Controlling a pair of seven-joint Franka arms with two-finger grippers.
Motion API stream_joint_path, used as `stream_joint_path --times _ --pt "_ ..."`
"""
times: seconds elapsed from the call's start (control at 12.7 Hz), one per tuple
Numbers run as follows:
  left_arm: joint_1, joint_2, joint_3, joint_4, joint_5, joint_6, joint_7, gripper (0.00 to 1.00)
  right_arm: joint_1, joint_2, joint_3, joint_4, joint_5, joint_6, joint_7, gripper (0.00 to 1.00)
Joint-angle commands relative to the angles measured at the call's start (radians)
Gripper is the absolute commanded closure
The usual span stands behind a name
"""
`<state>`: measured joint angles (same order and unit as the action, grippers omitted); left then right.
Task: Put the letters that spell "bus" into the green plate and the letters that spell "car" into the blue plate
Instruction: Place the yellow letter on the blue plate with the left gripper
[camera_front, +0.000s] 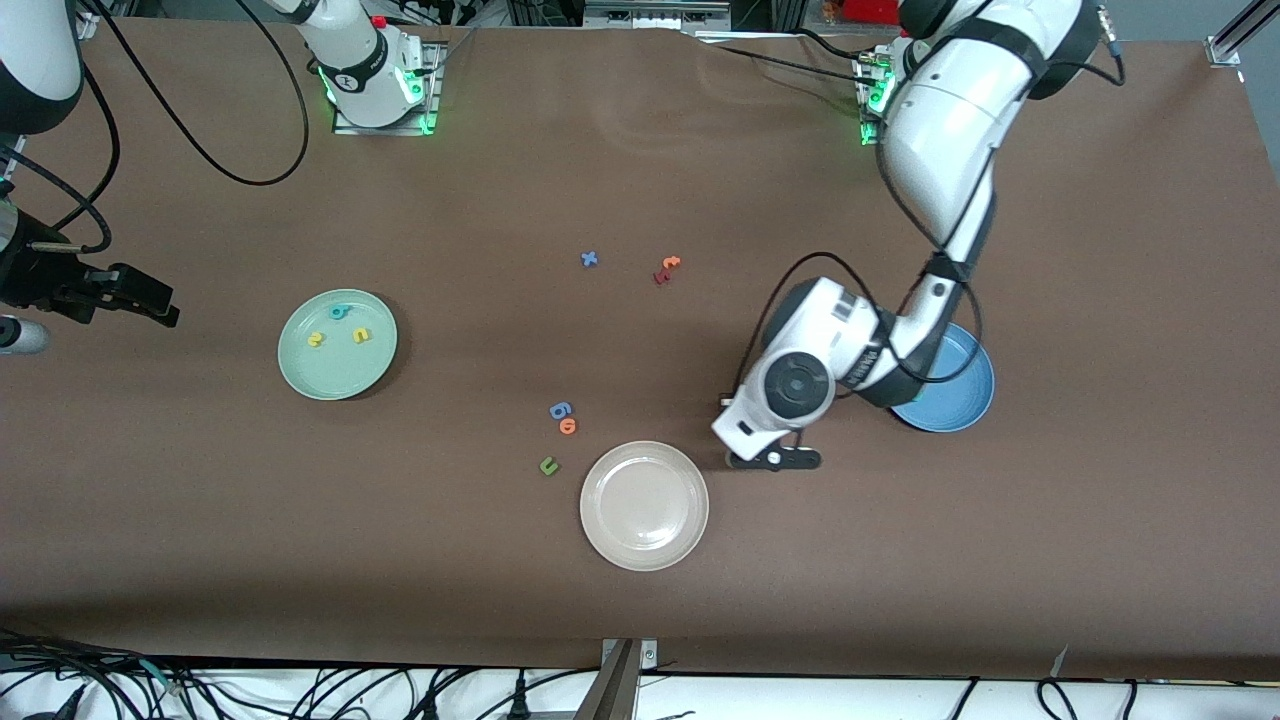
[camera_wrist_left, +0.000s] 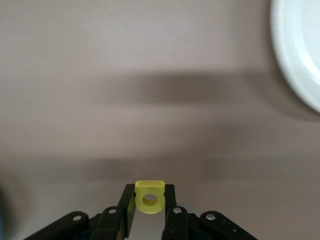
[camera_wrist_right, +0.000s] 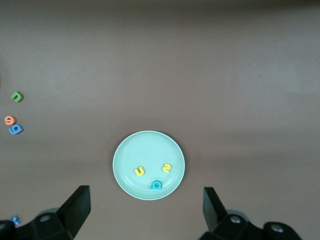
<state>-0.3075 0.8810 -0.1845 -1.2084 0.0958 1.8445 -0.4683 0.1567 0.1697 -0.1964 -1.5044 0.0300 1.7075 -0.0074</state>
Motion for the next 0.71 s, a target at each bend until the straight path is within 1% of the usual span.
stream_joint_path --times 0.0,0.32,0.47,0.63 --pt "0.076 -0.039 -0.004 -0.013 -0.011 -0.102 0.107 0.88 -0.013 -0.012 0.015 0.004 -0.012 0.004 0.012 0.00" --pt "0.183 -0.056 0.002 -0.019 -0.005 -0.224 0.385 0.88 -0.008 -0.012 0.017 0.044 -0.019 0.000 0.013 0.01" --pt "0.211 -0.056 0.008 -0.026 0.007 -0.252 0.472 0.88 -0.006 -0.009 0.020 0.050 -0.010 0.004 0.111 0.01" --pt "0.223 -0.056 0.008 -0.034 0.079 -0.261 0.548 0.88 0.001 -0.003 0.020 0.050 -0.016 0.001 0.124 0.00"
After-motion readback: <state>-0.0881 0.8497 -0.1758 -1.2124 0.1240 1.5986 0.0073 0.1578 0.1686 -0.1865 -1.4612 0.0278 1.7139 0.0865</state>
